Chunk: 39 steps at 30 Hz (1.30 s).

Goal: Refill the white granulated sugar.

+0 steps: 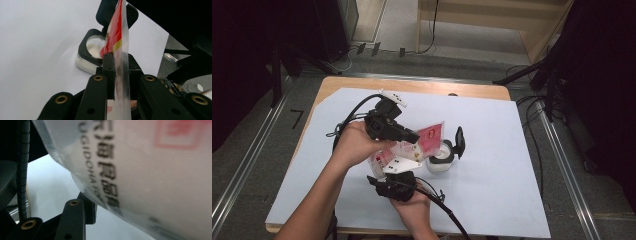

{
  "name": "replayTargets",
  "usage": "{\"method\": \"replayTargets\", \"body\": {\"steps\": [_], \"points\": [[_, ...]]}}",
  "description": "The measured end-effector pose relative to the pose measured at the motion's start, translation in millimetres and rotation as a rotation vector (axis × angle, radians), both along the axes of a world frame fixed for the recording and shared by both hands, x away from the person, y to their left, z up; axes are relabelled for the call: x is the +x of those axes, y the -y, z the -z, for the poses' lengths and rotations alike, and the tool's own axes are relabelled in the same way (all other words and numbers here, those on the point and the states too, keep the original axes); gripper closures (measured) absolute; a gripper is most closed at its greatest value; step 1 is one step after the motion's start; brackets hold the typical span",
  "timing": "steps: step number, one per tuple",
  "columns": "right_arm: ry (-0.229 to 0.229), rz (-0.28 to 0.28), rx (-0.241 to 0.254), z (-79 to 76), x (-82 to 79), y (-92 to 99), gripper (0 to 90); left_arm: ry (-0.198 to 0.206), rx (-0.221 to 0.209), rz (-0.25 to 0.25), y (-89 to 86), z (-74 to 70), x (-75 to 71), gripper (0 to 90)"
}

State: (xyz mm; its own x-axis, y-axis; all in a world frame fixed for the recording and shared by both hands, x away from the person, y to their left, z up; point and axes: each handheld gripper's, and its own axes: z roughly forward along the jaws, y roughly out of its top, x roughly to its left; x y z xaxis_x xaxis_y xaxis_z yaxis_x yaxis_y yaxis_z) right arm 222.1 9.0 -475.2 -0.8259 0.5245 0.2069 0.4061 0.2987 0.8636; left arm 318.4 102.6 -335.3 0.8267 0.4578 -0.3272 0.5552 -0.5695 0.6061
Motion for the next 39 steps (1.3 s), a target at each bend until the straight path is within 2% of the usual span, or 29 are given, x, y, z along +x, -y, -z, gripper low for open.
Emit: {"method": "replayTargets", "body": {"steps": [3, 5, 15, 16, 22, 28, 31, 33, 39], "points": [[-0.007, -0.006, 0.002, 3.3, 0.6, 0.0, 59.5, -0.004, 0.008, -0.001, 1.7, 3.3, 0.5, 82.7], [-0.010, -0.005, -0.006, 5.3, 0.5, -0.6, 59.4, -0.001, 0.039, 0.008, 3.8, 6.0, 0.8, 82.4], [-0.015, -0.006, -0.027, 14.6, 2.1, -1.1, 59.0, 0.005, 0.057, 0.020, 6.0, 14.1, 1.9, 84.7], [-0.021, -0.006, -0.029, 14.9, 2.3, -0.7, 58.8, -0.010, 0.050, 0.026, 3.8, 13.3, 2.2, 85.7], [-0.035, 0.011, -0.023, 17.1, 4.9, 2.1, 58.0, -0.002, 0.031, 0.002, -6.5, 8.5, -0.8, 87.4], [-0.010, 0.032, -0.011, 12.9, 6.4, 7.7, 57.3, -0.003, -0.040, -0.015, -23.2, -1.1, -3.5, 87.8], [-0.015, 0.051, 0.027, 11.8, 8.0, 13.3, 56.3, -0.006, -0.078, -0.017, -31.3, -3.9, -3.8, 88.4], [-0.010, 0.067, 0.042, 11.0, 8.2, 16.6, 56.1, -0.009, -0.088, -0.024, -36.2, -5.8, -3.8, 88.9], [0.001, 0.094, 0.046, 8.9, 9.9, 22.4, 56.0, 0.001, -0.113, -0.032, -46.8, -10.2, -5.5, 89.2]]}}
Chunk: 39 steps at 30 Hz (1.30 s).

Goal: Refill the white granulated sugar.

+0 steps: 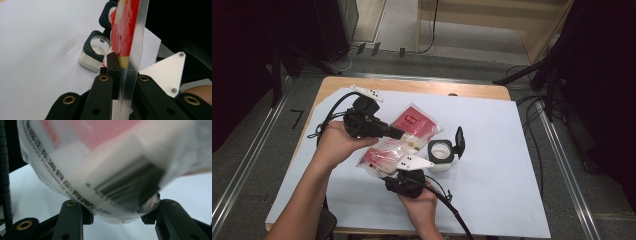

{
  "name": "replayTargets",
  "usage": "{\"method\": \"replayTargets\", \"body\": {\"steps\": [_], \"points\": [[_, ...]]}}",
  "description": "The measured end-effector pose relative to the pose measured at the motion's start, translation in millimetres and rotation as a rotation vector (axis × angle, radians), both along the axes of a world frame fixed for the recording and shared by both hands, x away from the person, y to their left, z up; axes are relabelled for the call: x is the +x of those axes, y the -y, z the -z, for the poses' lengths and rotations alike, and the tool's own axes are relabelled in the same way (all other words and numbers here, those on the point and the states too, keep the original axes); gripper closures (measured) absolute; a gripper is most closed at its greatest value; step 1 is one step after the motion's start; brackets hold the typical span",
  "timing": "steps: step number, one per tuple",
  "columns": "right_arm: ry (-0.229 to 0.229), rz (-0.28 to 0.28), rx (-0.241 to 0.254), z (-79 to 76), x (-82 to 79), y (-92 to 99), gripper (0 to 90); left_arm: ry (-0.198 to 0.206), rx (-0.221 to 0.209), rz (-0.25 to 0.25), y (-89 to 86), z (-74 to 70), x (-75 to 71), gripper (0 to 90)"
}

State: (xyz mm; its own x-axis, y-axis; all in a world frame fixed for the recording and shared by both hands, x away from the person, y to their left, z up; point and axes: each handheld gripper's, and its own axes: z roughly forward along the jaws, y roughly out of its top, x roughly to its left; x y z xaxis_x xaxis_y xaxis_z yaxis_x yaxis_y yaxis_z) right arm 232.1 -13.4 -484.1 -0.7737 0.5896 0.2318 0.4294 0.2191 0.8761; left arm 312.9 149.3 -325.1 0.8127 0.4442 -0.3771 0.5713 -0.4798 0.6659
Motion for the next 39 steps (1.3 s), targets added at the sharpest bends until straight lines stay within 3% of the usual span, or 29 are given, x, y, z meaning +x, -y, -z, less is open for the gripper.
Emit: {"method": "replayTargets", "body": {"steps": [8, 20, 26, 31, 36, 39], "points": [[-0.046, 0.030, 0.043, 0.9, 9.6, 13.9, 56.4, 0.001, -0.036, 0.015, -9.3, -3.7, -2.3, 89.9], [-0.064, 0.091, 0.039, -5.6, 22.3, 30.4, 55.8, 0.021, -0.044, 0.006, -24.7, -6.2, -5.2, 90.0], [-0.055, 0.041, -0.022, -14.1, 31.4, 25.6, 55.9, 0.062, -0.066, -0.021, -28.9, -10.1, -6.1, 90.0], [-0.072, -0.020, -0.044, -17.3, 40.0, 22.8, 55.3, 0.069, -0.080, -0.044, -30.9, -11.5, -5.3, 90.0], [-0.117, -0.065, -0.012, -16.2, 47.0, 25.6, 55.8, 0.116, -0.113, -0.059, -32.7, -17.6, -8.5, 90.0], [-0.086, -0.087, -0.073, -16.8, 47.3, 25.9, 56.2, 0.131, -0.129, -0.087, -37.0, -20.1, -8.8, 90.0]]}}
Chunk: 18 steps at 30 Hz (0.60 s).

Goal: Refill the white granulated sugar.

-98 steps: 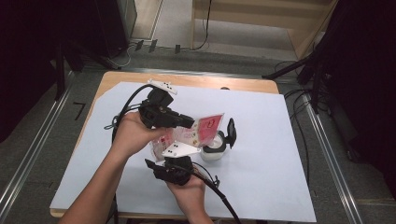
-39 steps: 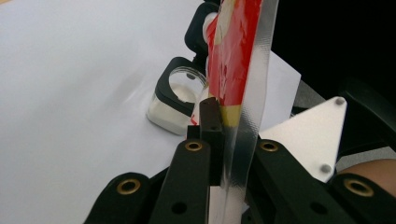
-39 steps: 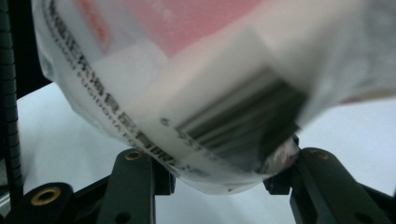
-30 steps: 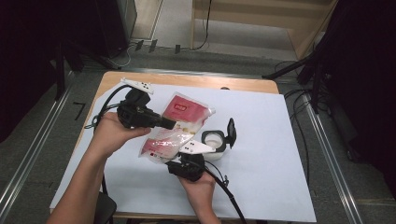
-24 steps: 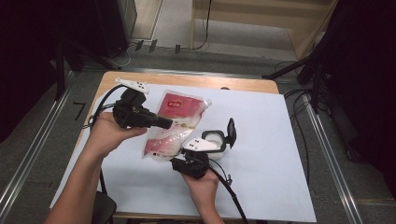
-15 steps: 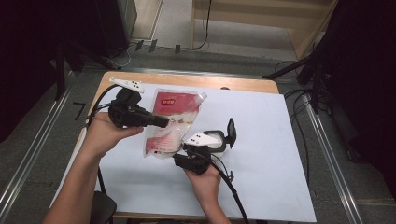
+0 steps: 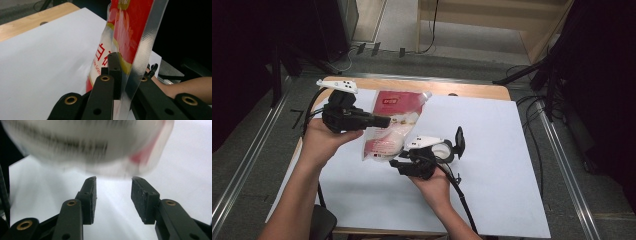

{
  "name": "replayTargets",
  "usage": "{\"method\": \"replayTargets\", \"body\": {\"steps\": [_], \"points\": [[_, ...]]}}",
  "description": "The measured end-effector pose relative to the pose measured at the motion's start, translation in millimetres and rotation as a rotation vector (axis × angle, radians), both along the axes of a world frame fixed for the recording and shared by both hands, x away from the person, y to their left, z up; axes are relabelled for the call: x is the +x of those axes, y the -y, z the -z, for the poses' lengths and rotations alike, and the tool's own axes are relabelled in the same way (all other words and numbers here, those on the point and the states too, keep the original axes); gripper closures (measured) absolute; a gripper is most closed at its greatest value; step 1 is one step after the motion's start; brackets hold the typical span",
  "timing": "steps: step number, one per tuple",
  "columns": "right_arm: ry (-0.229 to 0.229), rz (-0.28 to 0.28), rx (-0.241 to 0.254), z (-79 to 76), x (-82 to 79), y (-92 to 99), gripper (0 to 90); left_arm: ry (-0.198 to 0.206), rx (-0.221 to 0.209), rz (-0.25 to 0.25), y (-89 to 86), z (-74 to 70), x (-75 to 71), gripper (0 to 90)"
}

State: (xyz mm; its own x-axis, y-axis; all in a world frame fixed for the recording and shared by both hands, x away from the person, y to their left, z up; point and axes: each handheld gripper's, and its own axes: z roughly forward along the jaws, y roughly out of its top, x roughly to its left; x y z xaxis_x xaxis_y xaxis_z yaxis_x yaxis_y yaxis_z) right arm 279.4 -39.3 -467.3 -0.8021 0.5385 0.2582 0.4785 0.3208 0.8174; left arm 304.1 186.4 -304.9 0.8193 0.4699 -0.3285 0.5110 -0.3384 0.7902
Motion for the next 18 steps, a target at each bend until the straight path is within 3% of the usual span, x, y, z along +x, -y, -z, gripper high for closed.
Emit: {"method": "replayTargets", "body": {"steps": [3, 7, 14, 18], "points": [[-0.010, -0.028, -0.002, -1.6, 0.1, 2.4, 56.3, 0.006, -0.019, -0.023, -5.4, -2.2, 0.4, 90.0], [0.022, -0.061, -0.055, -6.4, -3.7, 4.5, 56.3, 0.012, -0.008, -0.048, -8.9, -1.4, 3.2, 90.0], [-0.005, -0.113, -0.018, -14.6, -8.2, 14.1, 56.3, 0.010, 0.024, -0.083, -9.4, 6.8, 12.6, 90.0], [0.016, -0.149, -0.022, -17.2, -10.7, 23.1, 57.1, -0.016, 0.024, -0.097, -11.9, 14.8, 22.5, 90.0]]}}
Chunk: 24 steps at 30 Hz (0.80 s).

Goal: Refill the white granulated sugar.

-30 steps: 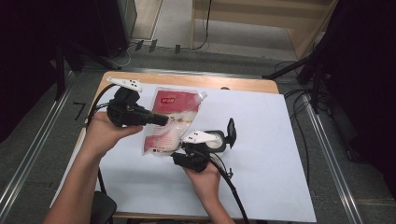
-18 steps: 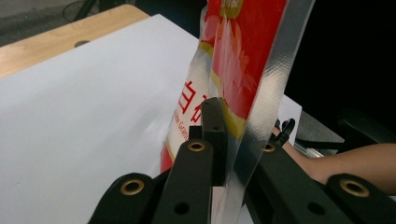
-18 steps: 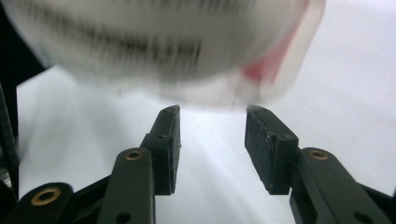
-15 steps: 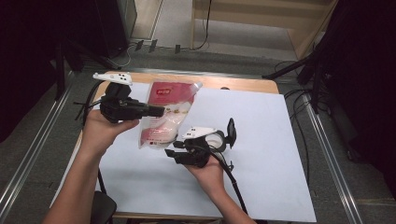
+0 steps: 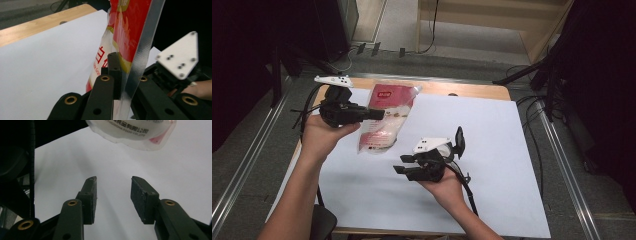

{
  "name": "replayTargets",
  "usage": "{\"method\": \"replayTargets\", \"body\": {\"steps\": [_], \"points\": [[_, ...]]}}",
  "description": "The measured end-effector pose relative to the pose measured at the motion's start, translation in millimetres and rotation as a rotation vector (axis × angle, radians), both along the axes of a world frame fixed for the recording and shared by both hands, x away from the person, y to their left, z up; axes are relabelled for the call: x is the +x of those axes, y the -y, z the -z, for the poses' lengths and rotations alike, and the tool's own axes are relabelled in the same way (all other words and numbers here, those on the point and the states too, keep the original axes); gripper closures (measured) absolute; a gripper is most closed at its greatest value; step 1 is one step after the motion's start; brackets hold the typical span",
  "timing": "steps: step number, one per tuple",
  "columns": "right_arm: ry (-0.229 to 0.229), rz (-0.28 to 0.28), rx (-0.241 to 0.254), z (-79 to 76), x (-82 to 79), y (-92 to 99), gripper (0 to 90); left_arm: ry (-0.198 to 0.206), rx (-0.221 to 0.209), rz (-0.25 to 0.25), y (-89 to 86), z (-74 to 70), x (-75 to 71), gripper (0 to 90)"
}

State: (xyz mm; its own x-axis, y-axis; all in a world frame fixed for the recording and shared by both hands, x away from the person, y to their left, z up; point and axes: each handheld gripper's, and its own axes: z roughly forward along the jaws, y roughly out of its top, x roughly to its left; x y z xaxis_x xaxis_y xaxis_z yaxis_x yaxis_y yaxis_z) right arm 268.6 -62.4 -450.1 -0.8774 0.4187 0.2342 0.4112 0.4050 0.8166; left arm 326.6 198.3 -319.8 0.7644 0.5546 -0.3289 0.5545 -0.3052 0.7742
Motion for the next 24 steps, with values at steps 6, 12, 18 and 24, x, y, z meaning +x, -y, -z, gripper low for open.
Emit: {"method": "replayTargets", "body": {"steps": [6, 12, 18, 24], "points": [[0.004, -0.005, 0.008, -1.8, -2.0, 15.2, 57.5, -0.011, 0.010, -0.029, -1.1, 10.6, 12.8, 90.0], [0.025, -0.011, 0.007, -1.9, -5.6, 29.5, 57.4, -0.029, 0.011, -0.062, 0.5, 22.4, 27.1, 90.0], [0.017, -0.010, 0.001, -2.0, -12.1, 42.6, 56.9, -0.020, 0.014, -0.087, 7.0, 33.7, 42.3, 90.0], [-0.026, 0.003, 0.001, 2.6, -13.3, 56.1, 54.6, -0.034, 0.063, -0.106, 16.7, 50.6, 56.0, 90.0]]}}
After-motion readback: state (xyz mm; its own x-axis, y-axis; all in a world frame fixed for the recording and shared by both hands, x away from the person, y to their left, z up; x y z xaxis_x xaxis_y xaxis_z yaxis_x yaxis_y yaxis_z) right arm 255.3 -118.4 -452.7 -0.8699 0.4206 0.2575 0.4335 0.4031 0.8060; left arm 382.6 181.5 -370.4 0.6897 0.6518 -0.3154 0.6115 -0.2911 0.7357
